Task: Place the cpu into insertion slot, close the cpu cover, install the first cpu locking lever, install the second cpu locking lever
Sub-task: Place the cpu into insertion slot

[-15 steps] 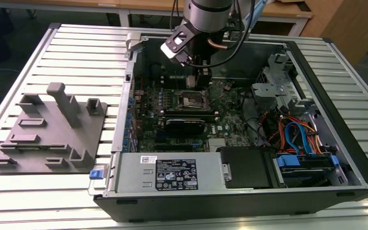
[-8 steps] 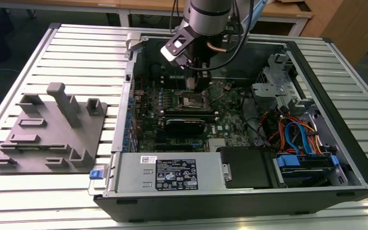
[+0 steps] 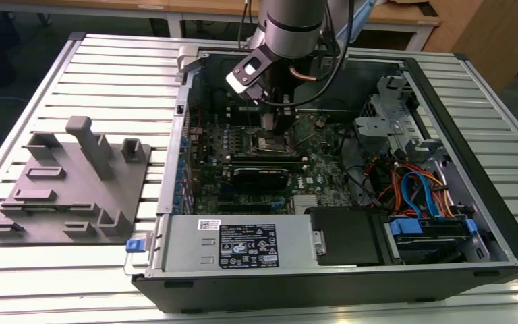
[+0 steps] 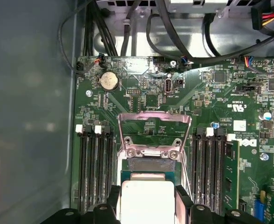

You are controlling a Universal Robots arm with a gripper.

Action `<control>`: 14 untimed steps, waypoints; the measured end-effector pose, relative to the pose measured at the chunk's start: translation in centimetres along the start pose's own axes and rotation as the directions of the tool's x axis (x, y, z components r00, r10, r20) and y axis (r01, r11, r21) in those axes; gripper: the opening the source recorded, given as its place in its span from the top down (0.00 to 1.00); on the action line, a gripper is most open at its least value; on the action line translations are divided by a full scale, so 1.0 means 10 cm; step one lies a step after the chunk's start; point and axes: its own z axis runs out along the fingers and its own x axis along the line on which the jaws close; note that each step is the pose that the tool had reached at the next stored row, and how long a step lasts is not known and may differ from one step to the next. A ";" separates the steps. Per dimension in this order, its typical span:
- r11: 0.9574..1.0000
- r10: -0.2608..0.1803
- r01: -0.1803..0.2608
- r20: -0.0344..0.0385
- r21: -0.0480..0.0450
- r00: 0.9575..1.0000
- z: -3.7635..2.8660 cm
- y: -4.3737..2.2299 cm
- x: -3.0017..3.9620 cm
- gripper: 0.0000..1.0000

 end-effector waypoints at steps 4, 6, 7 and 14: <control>0.999 0.040 -0.040 0.003 -0.004 0.999 0.074 -0.001 0.000 0.46; 0.999 0.040 -0.040 0.003 -0.004 0.999 0.076 -0.001 0.001 0.46; 0.999 0.040 -0.040 0.003 -0.004 0.999 0.076 -0.001 0.001 0.46; 0.999 0.040 -0.040 0.003 -0.004 0.999 0.076 -0.001 0.001 0.46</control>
